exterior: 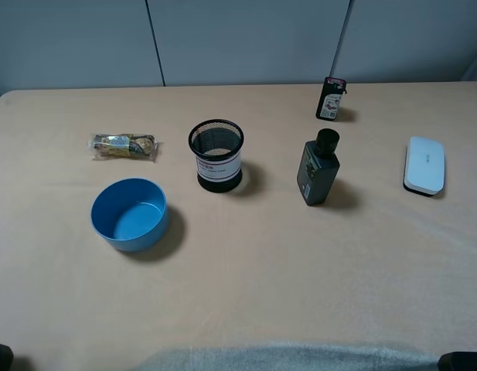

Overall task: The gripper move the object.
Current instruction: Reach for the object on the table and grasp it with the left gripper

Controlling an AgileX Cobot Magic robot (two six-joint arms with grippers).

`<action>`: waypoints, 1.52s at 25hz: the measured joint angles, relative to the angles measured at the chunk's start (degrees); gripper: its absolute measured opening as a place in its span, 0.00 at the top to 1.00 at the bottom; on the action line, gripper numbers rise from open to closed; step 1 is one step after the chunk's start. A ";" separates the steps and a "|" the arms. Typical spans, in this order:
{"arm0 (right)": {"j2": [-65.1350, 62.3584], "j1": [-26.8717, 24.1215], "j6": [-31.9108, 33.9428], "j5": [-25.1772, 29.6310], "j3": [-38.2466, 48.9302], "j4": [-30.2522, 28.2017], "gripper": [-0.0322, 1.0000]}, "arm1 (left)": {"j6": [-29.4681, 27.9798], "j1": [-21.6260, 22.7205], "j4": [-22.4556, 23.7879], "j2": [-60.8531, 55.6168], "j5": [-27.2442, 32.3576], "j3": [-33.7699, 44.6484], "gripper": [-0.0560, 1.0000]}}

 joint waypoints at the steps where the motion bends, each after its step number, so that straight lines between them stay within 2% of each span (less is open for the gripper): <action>1: 0.00 0.00 0.00 0.00 0.00 0.00 0.30 | 0.00 0.00 0.00 0.00 0.00 0.00 0.17; 38: 0.00 0.00 0.00 0.00 0.00 0.00 0.30 | 0.00 0.00 0.00 0.00 0.00 0.00 0.17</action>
